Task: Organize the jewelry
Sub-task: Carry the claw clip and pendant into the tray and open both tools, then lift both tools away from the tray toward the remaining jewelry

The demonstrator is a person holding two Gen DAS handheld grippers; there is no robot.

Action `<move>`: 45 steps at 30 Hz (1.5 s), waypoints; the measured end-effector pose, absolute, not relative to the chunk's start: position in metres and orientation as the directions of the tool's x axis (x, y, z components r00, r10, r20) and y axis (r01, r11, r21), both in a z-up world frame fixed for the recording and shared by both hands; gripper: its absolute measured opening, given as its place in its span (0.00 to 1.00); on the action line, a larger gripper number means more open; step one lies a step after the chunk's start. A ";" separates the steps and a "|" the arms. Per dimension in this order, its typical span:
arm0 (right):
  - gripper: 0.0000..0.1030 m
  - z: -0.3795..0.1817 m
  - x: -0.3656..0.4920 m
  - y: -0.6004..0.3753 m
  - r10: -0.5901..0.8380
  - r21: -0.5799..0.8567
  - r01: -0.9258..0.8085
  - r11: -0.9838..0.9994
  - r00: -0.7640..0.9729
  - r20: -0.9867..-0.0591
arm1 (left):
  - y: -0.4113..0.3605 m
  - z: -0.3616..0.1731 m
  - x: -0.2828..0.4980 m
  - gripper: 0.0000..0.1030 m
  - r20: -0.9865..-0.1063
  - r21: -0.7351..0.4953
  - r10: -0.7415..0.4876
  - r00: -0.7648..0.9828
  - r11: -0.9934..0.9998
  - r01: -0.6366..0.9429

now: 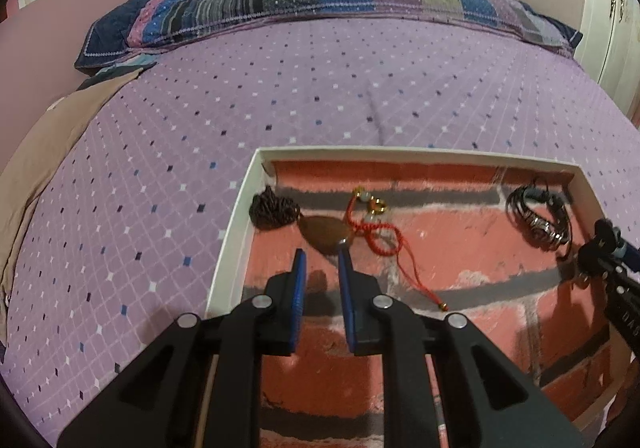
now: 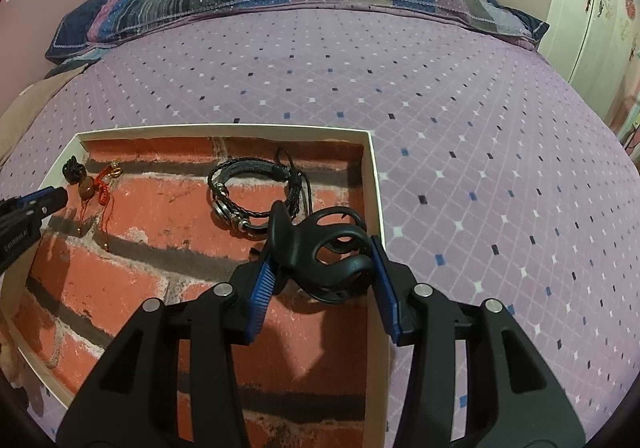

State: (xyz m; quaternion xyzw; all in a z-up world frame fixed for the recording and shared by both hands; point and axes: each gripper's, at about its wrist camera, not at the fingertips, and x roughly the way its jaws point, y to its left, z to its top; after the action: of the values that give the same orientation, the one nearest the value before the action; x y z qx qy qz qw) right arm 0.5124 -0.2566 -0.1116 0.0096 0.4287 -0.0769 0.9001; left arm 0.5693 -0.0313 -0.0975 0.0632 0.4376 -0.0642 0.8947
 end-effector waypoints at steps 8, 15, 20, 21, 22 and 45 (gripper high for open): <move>0.46 -0.112 0.515 -0.256 -0.143 -0.074 0.137 0.988 0.607 -0.782 | -0.035 -0.103 0.571 0.17 -0.808 0.089 -0.028 0.588 0.982 0.169; 0.57 -0.112 0.516 -0.252 -0.124 -0.070 0.112 0.991 0.601 -0.790 | -0.033 -0.104 0.571 0.19 -0.816 0.099 -0.010 0.578 0.983 0.157; 0.67 -0.107 0.515 -0.253 -0.077 -0.024 0.095 0.995 0.600 -0.796 | -0.029 -0.092 0.565 0.47 -0.801 0.099 -0.009 0.598 0.984 0.148; 0.68 -0.105 0.514 -0.253 -0.072 -0.019 0.093 0.995 0.604 -0.794 | -0.028 -0.087 0.563 0.47 -0.801 0.090 -0.018 0.598 0.985 0.149; 0.70 -0.101 0.512 -0.253 -0.066 -0.014 0.090 0.996 0.613 -0.787 | -0.028 -0.083 0.561 0.47 -0.799 0.084 -0.023 0.600 0.985 0.150; 0.96 -0.005 0.374 -0.263 -0.173 -0.096 0.146 0.985 0.764 -0.621 | 0.036 0.032 0.418 0.89 -0.669 0.006 -0.094 0.737 0.991 0.132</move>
State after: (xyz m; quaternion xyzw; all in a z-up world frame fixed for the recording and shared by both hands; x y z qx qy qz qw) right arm 0.3741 -0.2625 -0.0055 -0.0209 0.3328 -0.0850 0.9389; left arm 0.4181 0.0355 0.0317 0.0264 0.3572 -0.0607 0.9317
